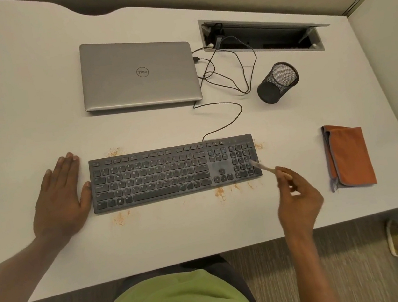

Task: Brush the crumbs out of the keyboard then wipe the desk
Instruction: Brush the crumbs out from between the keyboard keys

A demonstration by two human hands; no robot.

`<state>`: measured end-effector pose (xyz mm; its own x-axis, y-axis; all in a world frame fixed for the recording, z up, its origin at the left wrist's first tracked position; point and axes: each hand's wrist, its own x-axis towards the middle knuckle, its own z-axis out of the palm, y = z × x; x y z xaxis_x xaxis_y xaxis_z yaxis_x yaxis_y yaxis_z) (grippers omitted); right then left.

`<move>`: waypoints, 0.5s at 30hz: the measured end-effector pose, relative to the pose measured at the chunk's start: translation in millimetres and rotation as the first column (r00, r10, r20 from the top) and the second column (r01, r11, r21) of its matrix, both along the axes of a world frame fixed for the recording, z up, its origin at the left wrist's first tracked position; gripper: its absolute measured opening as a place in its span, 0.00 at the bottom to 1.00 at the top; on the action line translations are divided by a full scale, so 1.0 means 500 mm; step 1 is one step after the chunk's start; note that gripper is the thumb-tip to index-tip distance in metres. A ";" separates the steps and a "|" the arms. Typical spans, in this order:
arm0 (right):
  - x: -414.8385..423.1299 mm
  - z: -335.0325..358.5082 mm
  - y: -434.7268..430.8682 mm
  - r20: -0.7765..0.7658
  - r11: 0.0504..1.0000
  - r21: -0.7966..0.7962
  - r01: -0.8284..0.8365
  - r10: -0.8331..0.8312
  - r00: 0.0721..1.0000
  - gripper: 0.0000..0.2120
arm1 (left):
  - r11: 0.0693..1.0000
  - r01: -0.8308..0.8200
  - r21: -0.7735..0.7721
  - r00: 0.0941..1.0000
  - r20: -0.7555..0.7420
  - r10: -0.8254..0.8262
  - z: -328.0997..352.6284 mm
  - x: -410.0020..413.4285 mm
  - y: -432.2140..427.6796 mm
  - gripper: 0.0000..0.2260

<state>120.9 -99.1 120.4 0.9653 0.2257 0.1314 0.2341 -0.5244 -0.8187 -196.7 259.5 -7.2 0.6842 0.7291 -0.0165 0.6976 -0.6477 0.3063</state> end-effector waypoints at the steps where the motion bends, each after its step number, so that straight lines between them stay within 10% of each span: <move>1: -0.017 0.000 0.024 -0.010 0.999 0.019 -0.043 0.043 0.999 0.09 | 1.000 0.000 -0.003 1.000 0.000 0.000 0.000 -0.001 0.000 0.32; 15: -0.072 -0.022 0.045 0.025 0.939 -0.193 -0.284 0.294 0.956 0.08 | 1.000 0.014 0.027 1.000 0.025 -0.015 -0.008 -0.005 0.002 0.32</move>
<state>85.0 -76.8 109.6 0.8478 0.5188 0.1097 0.4383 -0.5692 -0.6956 -199.2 260.4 -11.2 0.6948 0.7189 0.0205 0.6800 -0.6661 0.3065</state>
